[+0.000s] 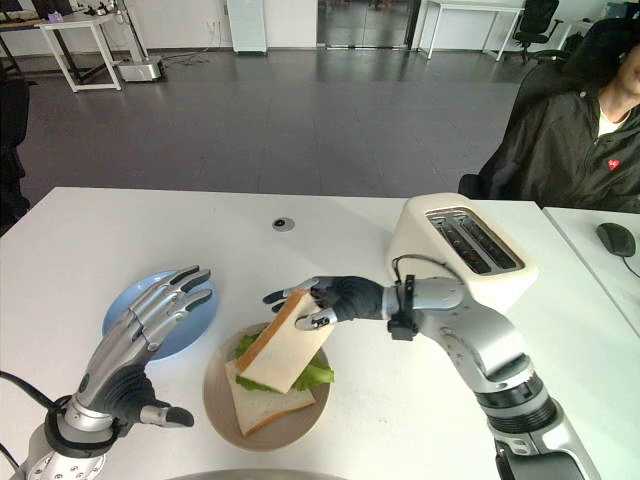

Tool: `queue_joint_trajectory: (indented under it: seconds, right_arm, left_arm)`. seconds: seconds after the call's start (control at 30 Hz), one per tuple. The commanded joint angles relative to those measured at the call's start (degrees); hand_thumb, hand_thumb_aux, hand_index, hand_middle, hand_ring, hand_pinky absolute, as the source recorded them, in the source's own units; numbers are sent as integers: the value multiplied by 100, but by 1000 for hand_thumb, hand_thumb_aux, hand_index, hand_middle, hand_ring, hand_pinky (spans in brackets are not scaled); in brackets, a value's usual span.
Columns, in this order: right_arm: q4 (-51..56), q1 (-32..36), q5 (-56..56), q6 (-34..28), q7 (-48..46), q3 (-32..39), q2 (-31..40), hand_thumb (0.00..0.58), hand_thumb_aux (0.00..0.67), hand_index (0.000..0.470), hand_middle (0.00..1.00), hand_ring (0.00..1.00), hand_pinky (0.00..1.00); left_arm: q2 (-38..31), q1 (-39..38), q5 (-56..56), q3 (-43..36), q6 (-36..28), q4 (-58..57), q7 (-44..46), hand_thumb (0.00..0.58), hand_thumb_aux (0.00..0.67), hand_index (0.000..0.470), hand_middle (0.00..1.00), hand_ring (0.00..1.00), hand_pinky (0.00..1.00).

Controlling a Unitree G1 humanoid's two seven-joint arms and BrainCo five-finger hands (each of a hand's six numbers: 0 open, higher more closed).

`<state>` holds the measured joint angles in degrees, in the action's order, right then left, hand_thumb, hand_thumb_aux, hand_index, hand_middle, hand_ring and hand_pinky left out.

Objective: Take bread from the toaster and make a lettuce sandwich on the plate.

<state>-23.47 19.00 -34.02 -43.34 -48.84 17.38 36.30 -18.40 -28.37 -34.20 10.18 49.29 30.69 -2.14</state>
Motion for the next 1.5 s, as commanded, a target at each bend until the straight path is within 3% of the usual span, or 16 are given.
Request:
queue_joint_trajectory:
  seconds: [0.03,0.2,0.4,0.6,0.73,0.9,0.97,1.0,1.03,1.13,1.3,1.37,1.5]
  right_arm:
    - [141,202,175,-377,-41,455,-146,580,670,470,0,0,0]
    - [655,470,924,-153,193,918,-454,580,670,470,0,0,0]
    - [1140,423,2014,733,448,1398,-735,580,670,470,0,0,0]
    - [1262,296,2357,1021,389,1543,-881,580,670,470,0,0,0]
    - [1360,260,2563,1233,414,1540,-957,580,670,470,0,0,0]
    - [1394,228,2812,1459,475,1531,-1107,549,515,361,0,0,0]
    - [1421,215,2907,1528,545,1467,-1192,478,389,273,0,0,0]
    - [1423,206,2931,1553,589,1424,-1235,460,365,256,0,0,0]
    - [1410,192,2965,1606,678,1343,-1301,5,3,2,0,0,0]
    - [1248,133,2844,1858,1064,853,-1620,0,0,0,0,0,0]
    - [754,2,2416,2222,1879,-568,-2057,0,0,0,0,0,0]
    - [399,-216,2319,2411,1736,-871,-1798,0,0,0,0,0,0]
    - [-457,-998,2582,3243,811,-1274,-491,0,0,0,0,0,0]
  left_arm:
    - [107,-135,-522,-119,174,179,21,0,0,0,0,0,0]
    - [168,-193,-1073,-323,340,348,65,0,0,0,0,0,0]
    - [68,-293,-2077,-425,549,405,-22,0,0,0,0,0,0]
    - [-341,-506,-3237,-364,608,257,-412,0,0,0,0,0,0]
    - [-731,-479,-4298,-752,329,-42,-666,0,0,0,0,0,0]
    - [-1075,-232,-4795,-1458,-285,-707,-538,0,0,0,0,0,0]
    - [-1292,-174,-4868,-1665,-528,-952,-437,0,0,0,0,0,0]
    - [-1393,-151,-4915,-1749,-646,-1072,-399,0,0,0,0,0,0]
    - [-1507,-116,-4977,-1848,-779,-1224,-364,0,0,0,0,0,0]
    - [-1756,-33,-4927,-2112,-1092,-1486,-282,0,0,0,0,0,0]
    - [-1997,69,-4562,-2507,-1406,-1666,-243,0,0,0,0,0,0]
    - [-2033,167,-4297,-2594,-1496,-1703,-278,0,0,0,0,0,0]
    - [-1885,501,-3228,-2622,-1522,-1595,-366,0,0,0,0,0,0]
